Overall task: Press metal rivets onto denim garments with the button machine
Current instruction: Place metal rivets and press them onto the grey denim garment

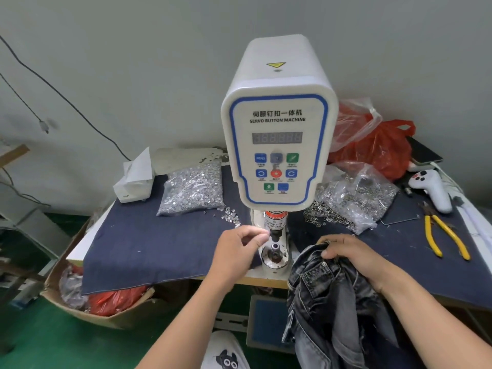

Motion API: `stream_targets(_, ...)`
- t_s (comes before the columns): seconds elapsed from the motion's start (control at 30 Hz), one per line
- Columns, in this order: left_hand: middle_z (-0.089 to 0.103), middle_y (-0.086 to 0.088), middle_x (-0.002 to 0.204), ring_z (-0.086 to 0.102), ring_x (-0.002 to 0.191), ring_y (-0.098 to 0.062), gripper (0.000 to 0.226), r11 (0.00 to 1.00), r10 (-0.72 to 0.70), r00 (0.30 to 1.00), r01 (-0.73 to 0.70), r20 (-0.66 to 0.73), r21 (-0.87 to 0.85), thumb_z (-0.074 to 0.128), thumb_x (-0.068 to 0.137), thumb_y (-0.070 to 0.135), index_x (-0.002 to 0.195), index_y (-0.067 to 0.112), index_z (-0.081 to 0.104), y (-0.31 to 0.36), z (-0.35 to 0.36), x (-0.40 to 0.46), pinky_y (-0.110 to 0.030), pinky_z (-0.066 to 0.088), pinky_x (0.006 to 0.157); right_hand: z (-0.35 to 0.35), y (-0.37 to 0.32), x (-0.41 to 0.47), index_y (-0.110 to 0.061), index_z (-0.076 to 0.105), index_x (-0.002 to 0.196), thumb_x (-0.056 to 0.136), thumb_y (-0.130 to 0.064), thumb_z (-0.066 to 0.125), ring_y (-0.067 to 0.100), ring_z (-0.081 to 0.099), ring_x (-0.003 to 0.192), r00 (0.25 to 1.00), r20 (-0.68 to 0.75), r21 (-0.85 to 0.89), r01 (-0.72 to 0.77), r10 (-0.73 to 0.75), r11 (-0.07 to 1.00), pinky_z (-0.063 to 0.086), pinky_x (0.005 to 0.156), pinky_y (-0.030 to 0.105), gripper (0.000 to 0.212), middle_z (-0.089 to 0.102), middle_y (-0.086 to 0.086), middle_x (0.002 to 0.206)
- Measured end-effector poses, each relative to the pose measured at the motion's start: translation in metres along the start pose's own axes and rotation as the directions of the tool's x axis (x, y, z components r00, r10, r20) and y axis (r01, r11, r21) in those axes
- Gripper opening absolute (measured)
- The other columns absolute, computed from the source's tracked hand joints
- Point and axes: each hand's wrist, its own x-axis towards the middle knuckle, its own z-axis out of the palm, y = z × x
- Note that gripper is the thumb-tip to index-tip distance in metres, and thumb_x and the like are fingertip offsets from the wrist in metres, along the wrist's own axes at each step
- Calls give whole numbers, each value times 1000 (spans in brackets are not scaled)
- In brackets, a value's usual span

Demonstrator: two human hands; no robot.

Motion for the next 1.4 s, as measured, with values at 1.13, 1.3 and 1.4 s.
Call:
stream_targets(1.13,65,39,118,60,110,15,38,996,16,843,34,538,-82,68,84,76,119,66,62,-2,14,-80,-4,45,86,23,-7,-10,0,75,95,68,-9,79,30,72,76,952,306,89,-7,-20,996,60,74,36,29,72,21,87)
stream_targets(1.3,72,-13,134,68,125,-33,46,833,-4,864,281,503,-476,79,95,38,133,16,65,-18,3,-75,-44,54,106,28,-15,-11,-6,76,89,75,-19,84,26,72,76,976,216,-18,7,-3,1000,59,73,32,21,73,16,87)
stream_targets(1.4,73,-23,122,73,108,-37,37,742,-115,904,354,412,-569,77,96,32,119,8,61,-17,-3,-65,-50,59,94,32,-20,-12,-18,71,71,87,-38,80,12,62,70,998,58,-362,28,-7,932,46,66,24,27,68,1,75)
